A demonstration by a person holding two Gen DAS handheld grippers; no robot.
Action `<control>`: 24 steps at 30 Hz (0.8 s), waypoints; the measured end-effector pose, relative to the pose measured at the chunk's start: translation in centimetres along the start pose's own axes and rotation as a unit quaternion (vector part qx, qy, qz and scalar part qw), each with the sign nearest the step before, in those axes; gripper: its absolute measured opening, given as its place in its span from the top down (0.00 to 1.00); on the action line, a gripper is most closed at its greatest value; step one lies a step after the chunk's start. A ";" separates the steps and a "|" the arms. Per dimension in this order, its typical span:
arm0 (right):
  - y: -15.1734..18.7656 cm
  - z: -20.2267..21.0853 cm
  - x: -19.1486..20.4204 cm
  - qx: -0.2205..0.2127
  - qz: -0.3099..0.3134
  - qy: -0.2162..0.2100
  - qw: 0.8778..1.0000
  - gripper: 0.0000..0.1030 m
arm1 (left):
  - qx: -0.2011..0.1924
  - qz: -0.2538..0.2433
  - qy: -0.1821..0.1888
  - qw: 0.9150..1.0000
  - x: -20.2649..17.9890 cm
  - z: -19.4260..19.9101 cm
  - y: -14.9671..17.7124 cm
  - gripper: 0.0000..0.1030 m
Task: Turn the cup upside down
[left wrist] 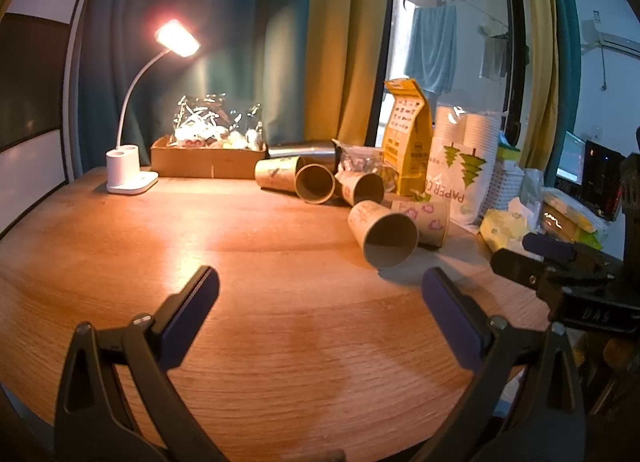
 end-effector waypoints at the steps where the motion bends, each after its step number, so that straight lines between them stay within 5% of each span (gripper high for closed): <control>1: 0.0 0.0 0.0 0.000 0.000 0.000 1.000 0.15 | 0.000 0.000 0.000 1.000 0.0 0.0 0.0 0.01; 24: 0.0 0.0 0.1 -0.001 -0.002 0.000 1.000 0.15 | 0.000 0.001 -0.001 1.000 -0.1 0.0 0.0 0.01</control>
Point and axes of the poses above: each gripper's, at about its wrist camera, not at the fingertips, and z roughly against the way its jaws point, x to its left, y to its underside, the point moved 9 cm from there along -z, roughly the way its jaws point, and after that the axes turned 14 degrees about x, right-handed, at the moved point
